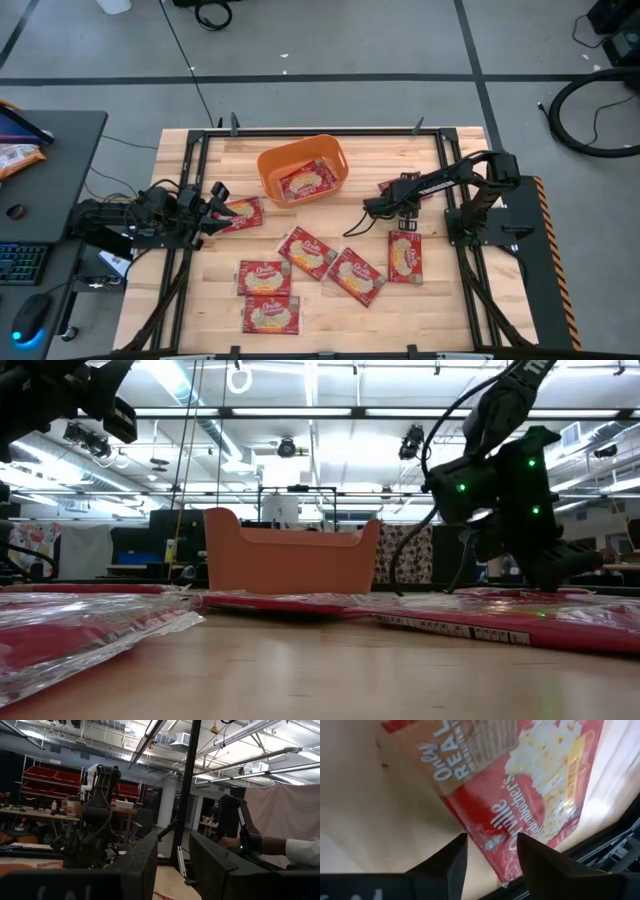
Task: Sort popcorn bags into baskets
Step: Put the popcorn bag into the orange bin
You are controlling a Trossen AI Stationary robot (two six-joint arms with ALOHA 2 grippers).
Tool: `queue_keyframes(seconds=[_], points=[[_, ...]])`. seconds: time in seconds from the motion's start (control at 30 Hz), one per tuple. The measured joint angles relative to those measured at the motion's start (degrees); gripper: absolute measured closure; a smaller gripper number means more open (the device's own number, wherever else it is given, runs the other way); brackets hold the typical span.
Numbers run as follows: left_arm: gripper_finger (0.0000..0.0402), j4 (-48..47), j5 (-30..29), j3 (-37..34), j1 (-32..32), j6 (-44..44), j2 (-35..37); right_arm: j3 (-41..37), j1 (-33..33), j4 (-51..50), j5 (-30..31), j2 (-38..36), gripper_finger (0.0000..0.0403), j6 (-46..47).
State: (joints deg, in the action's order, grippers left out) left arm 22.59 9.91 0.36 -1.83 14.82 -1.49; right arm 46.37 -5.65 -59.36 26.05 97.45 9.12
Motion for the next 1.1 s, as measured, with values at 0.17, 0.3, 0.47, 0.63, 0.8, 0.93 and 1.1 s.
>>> queue_keyframes(seconds=[0.17,0.3,0.47,0.63,0.8,0.93,1.1], points=[[0.0285,0.0,0.0,0.0,0.0,-0.3,0.0,-1.3,-0.8,2.6,-0.2,0.0,0.0262,-5.2],[0.0285,0.0,0.0,0.0,0.0,-0.5,0.0,-1.7,-0.9,3.5,-0.5,-0.1,0.0313,-6.7],[0.0285,0.1,0.0,0.0,0.0,-0.5,0.0,-1.4,-0.8,3.2,-1.0,-0.1,0.0385,-7.3],[0.0285,0.1,0.0,0.0,0.0,-0.5,0.0,3.1,1.5,-5.0,-3.4,0.1,0.0378,-1.9],[0.0285,0.1,0.0,0.0,0.0,-0.6,0.0,12.4,6.9,-16.7,-4.2,0.1,0.0383,4.4],[0.0285,0.2,0.0,0.0,0.0,-0.6,0.0,20.9,11.3,-19.6,-0.8,0.1,0.0387,7.3],[0.0285,0.2,0.0,0.0,0.0,-0.5,0.0,31.4,14.3,-18.7,7.6,0.0,0.0381,9.7]])
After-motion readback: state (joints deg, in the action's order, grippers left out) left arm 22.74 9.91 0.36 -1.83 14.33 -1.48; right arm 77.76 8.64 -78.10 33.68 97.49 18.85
